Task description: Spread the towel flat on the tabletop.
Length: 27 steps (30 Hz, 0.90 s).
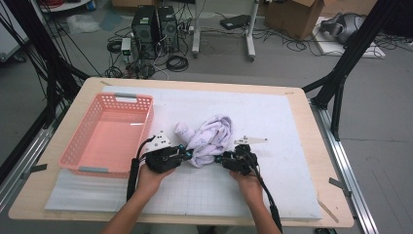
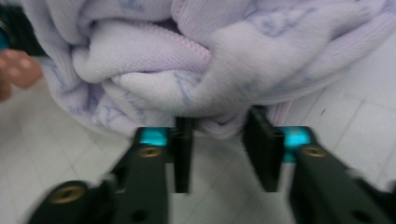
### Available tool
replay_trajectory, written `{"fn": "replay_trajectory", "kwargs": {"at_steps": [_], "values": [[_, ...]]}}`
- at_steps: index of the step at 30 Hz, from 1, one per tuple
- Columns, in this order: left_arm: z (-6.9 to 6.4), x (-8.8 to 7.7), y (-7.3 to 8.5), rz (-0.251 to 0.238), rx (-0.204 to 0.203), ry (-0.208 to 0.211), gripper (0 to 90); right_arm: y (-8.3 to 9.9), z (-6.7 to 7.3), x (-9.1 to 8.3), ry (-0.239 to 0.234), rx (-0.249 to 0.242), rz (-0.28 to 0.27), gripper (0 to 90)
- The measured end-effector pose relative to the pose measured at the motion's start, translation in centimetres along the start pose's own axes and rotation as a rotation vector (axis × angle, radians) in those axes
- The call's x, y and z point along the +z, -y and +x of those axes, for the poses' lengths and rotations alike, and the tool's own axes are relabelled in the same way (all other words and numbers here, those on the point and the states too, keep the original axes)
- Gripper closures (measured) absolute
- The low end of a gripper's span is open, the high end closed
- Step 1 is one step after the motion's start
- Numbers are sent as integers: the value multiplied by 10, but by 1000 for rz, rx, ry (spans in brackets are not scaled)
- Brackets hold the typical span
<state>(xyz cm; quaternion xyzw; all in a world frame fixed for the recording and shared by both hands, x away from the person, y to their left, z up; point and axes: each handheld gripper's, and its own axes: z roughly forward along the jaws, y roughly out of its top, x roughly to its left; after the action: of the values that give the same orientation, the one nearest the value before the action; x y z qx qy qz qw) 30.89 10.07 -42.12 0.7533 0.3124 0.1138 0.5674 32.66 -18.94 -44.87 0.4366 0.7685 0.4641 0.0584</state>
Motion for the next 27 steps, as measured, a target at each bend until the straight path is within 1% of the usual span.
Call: {"fn": "replay_trajectory", "kwargs": {"at_steps": [1, 2, 3, 5, 6, 7, 8, 9, 11, 12, 14, 16, 17, 18, 19, 21, 22, 23, 24, 27], "values": [[1, -1, 0, -6, -2, 2, 796, -1, 0, -3, -3, 0, -20, 735], [2, -2, 0, -10, -8, 5, 796, -3, -1, -13, 6, -21, -49, 765], [2, -3, -1, -12, -10, 5, 797, -4, -1, -19, 20, -43, -65, 772], [2, -5, -1, -21, -8, 3, 798, -5, -3, -33, 55, -69, -81, 781], [2, -6, -2, -24, -6, 1, 799, -5, -5, -41, 80, -84, -86, 782], [2, -6, -2, -27, -6, 0, 800, -5, -6, -48, 102, -89, -87, 784], [2, -7, -3, -29, -7, -1, 800, -5, -6, -48, 102, -89, -87, 784], [2, -8, -3, -35, -12, -4, 801, -4, -9, -56, 123, -96, -90, 785], [3, -9, -4, -39, -16, -9, 801, -2, -14, -72, 151, -94, -106, 787], [3, -10, -4, -41, -17, -9, 801, 1, -22, -90, 185, -79, -122, 789], [4, -11, -4, -40, -13, -17, 801, 4, -32, -107, 220, -59, -136, 790], [5, -12, -4, -44, -20, -17, 801, 7, -42, -123, 262, -36, -147, 789], [5, -12, -4, -46, -25, -15, 801, 7, -42, -123, 262, -36, -147, 789], [4, -11, -4, -40, -21, -11, 801, 8, -52, -137, 324, -21, -147, 789], [4, -11, -4, -40, -21, -11, 800, 8, -52, -137, 324, -21, -147, 789], [2, -9, -4, -32, -16, -4, 801, 7, -64, -147, 374, -12, -139, 788], [1, -8, -3, -31, -15, 0, 801, 2, -73, -151, 438, -22, -112, 787], [0, -7, -3, -27, -12, 7, 801, -2, -77, -152, 466, -31, -98, 786], [-2, -6, -3, -26, -9, 11, 801, -2, -77, -152, 466, -31, -98, 786], [-5, -4, -3, -8, 0, 20, 800, -19, -85, -146, 551, -82, -43, 783]]}}
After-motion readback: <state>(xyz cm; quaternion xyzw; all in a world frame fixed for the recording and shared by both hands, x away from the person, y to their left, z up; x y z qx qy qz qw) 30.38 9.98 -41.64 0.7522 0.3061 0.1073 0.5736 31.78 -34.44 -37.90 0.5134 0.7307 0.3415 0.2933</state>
